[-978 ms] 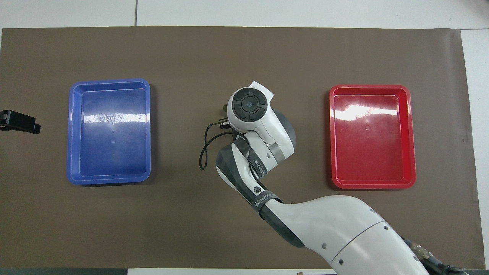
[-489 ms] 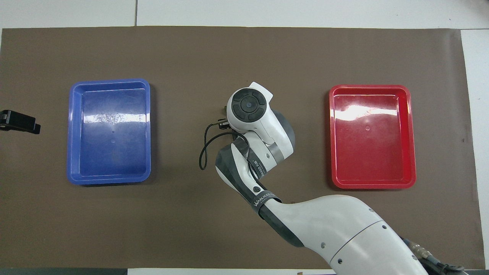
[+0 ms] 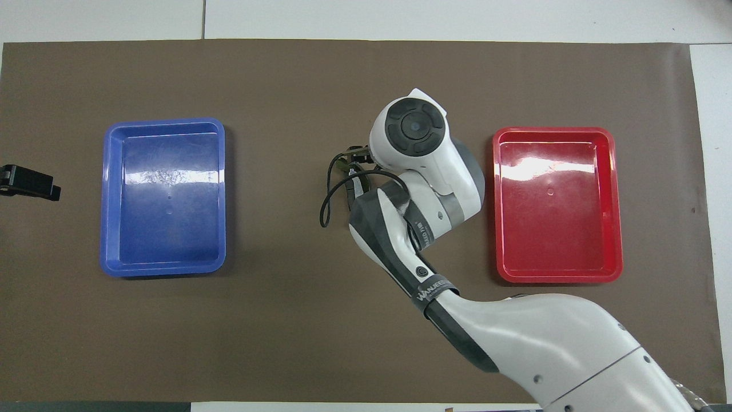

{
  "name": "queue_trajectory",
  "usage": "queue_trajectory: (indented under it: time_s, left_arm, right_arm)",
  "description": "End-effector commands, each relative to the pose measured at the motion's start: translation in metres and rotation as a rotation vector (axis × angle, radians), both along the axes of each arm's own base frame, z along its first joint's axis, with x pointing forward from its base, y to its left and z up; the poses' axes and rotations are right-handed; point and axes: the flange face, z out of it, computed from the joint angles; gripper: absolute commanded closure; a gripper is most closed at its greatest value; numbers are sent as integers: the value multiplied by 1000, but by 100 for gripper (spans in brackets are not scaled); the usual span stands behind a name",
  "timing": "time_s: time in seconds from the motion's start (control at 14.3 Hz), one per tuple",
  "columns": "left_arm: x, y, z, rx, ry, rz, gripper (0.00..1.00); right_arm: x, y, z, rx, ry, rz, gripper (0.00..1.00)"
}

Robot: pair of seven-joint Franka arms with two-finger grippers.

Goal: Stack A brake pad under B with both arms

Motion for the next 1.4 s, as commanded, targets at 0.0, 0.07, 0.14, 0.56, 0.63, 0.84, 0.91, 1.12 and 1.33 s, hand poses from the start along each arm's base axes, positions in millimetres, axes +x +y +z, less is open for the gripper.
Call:
queue_trajectory:
  time_s: [0.0,0.07,0.14,0.56,0.63,0.84,0.91,1.12,1.33]
  left_arm:
    - [-3,1,7,-6,-9,-4,2]
    - [-3,1,7,-6,-9,-4,2]
    - [-3,1,7,-6,-9,-4,2]
    - [-3,1,7,-6,-9,-4,2]
    - [-3,1,7,-6,-9,-4,2]
    - [-3,0,7,-5,-9,-4,2]
    - [-3,1,7,-5,-9,-2,2]
    - [-3,1,7,-4,-9,-1,2]
    - [-3,1,7,-4,-9,-1,2]
  right_arm:
    - [8,-77,59,-32,-1,-103,0]
    - [10,-109,77,-46,10,-142,0]
    - [9,-133,91,-54,26,-174,0]
    - [-16,-246,132,-98,168,-288,0]
    - [-25,-262,138,-96,170,-278,0]
    - [-54,-318,147,-90,185,-266,0]
    - [-63,-331,153,-85,180,-260,0]
    - [-87,-359,184,-69,198,-252,0]
    - [-93,-357,226,-71,206,-244,0]
